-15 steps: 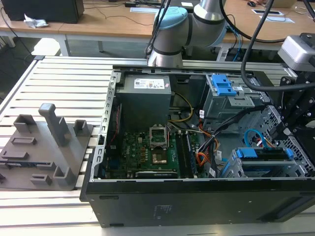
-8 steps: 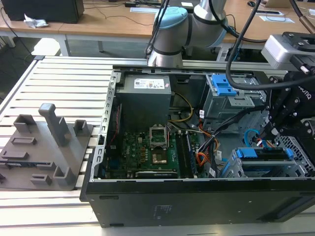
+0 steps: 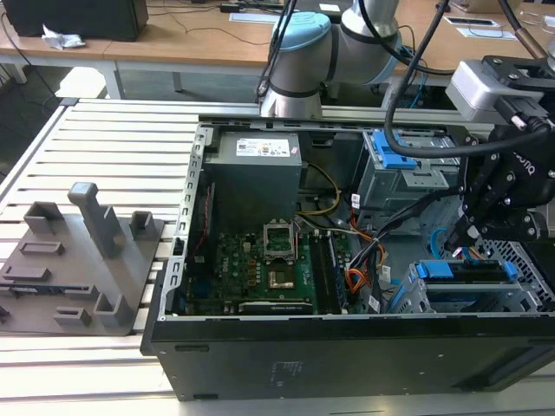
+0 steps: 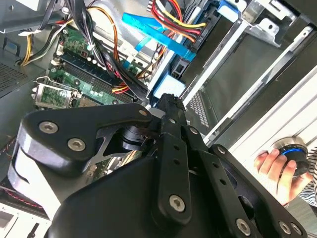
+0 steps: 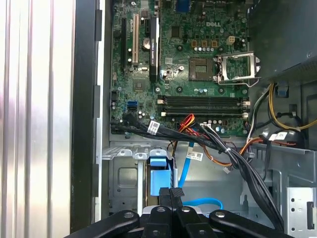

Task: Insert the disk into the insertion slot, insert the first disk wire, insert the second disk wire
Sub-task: 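Insert the second disk wire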

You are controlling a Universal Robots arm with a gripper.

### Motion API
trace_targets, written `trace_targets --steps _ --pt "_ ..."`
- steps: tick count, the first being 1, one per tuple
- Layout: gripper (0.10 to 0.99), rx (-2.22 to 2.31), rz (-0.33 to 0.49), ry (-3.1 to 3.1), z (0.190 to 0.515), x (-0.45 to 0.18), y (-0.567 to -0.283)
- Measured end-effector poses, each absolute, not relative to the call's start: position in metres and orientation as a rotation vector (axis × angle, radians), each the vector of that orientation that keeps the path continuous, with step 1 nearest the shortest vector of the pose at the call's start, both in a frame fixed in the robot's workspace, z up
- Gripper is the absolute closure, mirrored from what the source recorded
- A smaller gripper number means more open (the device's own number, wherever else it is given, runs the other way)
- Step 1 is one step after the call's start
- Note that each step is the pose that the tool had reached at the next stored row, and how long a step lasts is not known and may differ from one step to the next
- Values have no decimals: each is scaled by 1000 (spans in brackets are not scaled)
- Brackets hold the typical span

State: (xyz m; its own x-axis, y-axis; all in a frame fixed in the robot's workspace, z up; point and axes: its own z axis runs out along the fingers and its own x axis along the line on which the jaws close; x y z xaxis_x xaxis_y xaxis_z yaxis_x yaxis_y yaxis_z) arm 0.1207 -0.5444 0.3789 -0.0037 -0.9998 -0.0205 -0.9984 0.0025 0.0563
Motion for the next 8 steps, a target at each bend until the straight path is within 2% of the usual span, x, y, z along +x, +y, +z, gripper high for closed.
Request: trace_targets --steps 8 --pt "980 2199 -85 -2206 379 120 -544"
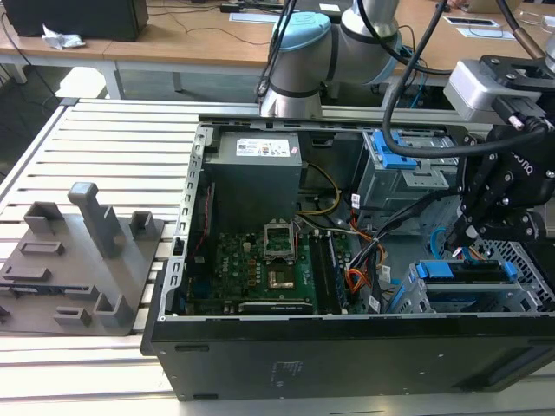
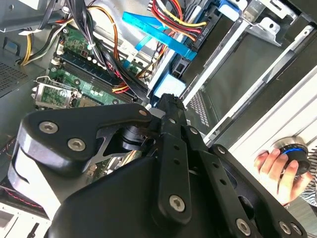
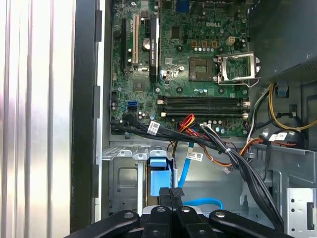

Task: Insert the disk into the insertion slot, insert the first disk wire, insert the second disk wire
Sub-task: 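Insert the second disk wire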

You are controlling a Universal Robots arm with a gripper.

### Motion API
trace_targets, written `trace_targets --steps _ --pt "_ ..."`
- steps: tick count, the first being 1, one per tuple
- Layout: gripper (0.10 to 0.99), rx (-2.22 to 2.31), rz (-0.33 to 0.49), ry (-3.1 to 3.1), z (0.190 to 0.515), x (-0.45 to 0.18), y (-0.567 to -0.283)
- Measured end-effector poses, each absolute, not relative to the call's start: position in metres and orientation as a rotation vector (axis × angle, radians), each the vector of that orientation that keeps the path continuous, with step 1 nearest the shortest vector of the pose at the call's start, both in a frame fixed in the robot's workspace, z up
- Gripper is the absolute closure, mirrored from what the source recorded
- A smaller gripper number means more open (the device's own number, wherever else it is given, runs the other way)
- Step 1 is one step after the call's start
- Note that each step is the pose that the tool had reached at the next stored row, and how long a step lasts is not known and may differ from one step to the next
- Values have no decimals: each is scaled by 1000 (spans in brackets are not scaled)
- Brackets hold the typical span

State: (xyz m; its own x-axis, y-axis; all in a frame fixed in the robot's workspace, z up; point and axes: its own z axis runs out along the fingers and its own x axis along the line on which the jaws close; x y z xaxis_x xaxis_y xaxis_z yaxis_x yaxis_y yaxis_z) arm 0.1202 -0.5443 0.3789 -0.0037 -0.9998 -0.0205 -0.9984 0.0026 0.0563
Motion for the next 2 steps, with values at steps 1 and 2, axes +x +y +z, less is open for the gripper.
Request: trace_targets --steps 1,2 --pt "980 2199 -85 -2206 379 120 -544" --pt "980 2199 -85 -2206 379 120 -544"
